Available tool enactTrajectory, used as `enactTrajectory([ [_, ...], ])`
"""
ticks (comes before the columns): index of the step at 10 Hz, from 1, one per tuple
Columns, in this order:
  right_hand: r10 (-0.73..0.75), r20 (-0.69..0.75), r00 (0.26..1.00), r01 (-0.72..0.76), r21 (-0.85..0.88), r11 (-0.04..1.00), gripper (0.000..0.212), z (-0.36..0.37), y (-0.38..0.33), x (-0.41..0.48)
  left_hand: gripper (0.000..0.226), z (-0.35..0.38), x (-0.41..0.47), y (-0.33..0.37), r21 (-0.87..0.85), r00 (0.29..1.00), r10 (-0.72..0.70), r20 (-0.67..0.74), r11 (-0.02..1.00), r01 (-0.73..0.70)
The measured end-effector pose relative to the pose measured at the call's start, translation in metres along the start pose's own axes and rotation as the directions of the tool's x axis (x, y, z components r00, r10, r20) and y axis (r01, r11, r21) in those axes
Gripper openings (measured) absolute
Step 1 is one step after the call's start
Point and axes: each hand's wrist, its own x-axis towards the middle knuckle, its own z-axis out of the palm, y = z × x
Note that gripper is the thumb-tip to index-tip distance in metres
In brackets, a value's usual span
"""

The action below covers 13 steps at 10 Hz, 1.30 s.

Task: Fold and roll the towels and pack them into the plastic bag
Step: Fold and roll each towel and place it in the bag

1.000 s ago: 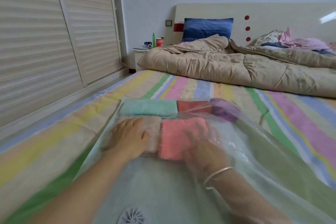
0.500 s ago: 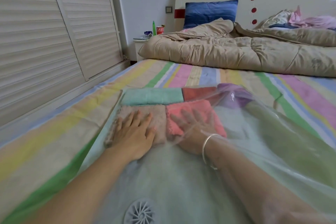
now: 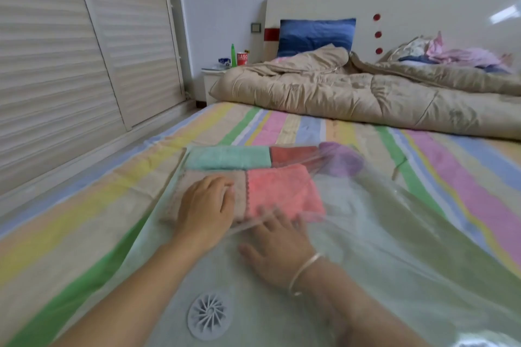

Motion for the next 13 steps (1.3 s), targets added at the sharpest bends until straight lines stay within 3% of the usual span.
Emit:
enactTrajectory([
  [1, -0.088, -0.104, 0.991, 0.086, -0.018, 0.996, 0.092, 0.013, -0.010, -0.041, 0.059, -0.014, -0.025, 0.035, -0.121, 1.000, 0.027, 0.004, 0.992, -0.026],
  [2, 0.008, -0.126, 0.992, -0.016, -0.063, 0.998, 0.067, 0.012, 0.005, -0.114, 0.036, -0.026, -0.056, 0.079, -0.264, 0.998, 0.044, 0.047, 0.964, -0.030],
  [3, 0.052, -0.129, 0.990, -0.069, -0.132, 0.989, 0.056, 0.016, -0.012, -0.171, 0.019, -0.038, -0.092, 0.134, -0.353, 0.994, 0.083, 0.078, 0.934, -0.050],
  [4, 0.516, -0.064, 0.854, -0.520, -0.112, 0.847, 0.040, 0.006, 0.014, -0.203, 0.018, -0.047, -0.132, 0.188, -0.431, 0.948, 0.248, 0.200, 0.891, -0.142],
  [5, 0.739, 0.120, 0.663, -0.550, -0.592, 0.589, 0.019, -0.005, 0.056, -0.211, 0.022, -0.053, -0.171, 0.241, -0.355, 0.809, 0.470, 0.354, 0.867, -0.349],
  [6, 0.247, 0.124, 0.961, -0.233, -0.114, 0.966, 0.015, -0.075, 0.124, -0.358, 0.024, -0.066, -0.192, 0.299, -0.402, 0.734, 0.570, 0.369, 0.810, -0.427],
  [7, 0.140, 0.132, 0.981, -0.158, 0.134, 0.978, 0.008, -0.123, 0.149, -0.446, 0.021, -0.055, -0.217, 0.347, -0.497, 0.629, 0.635, 0.449, 0.762, -0.415],
  [8, 0.112, -0.007, 0.994, -0.110, 0.127, 0.986, 0.013, -0.132, 0.195, -0.492, 0.015, -0.031, -0.257, 0.390, -0.582, 0.521, 0.725, 0.450, 0.681, -0.445],
  [9, 0.062, -0.023, 0.998, -0.059, 0.091, 0.994, 0.021, -0.113, 0.221, -0.502, 0.018, -0.002, -0.280, 0.406, -0.533, 0.485, 0.780, 0.395, 0.625, -0.570],
  [10, -0.029, -0.006, 1.000, 0.029, 0.075, 0.997, 0.021, -0.111, 0.230, -0.510, 0.028, 0.008, -0.288, 0.409, -0.425, 0.482, 0.798, 0.361, 0.601, -0.677],
  [11, -0.125, -0.038, 0.991, 0.125, -0.004, 0.992, 0.021, -0.104, 0.233, -0.511, 0.022, 0.013, -0.296, 0.407, -0.358, 0.472, 0.804, 0.362, 0.587, -0.726],
  [13, -0.119, -0.190, 0.974, 0.108, -0.071, 0.992, 0.019, -0.093, 0.244, -0.519, 0.009, 0.005, -0.304, 0.416, -0.306, 0.602, 0.728, 0.328, 0.685, -0.661],
])
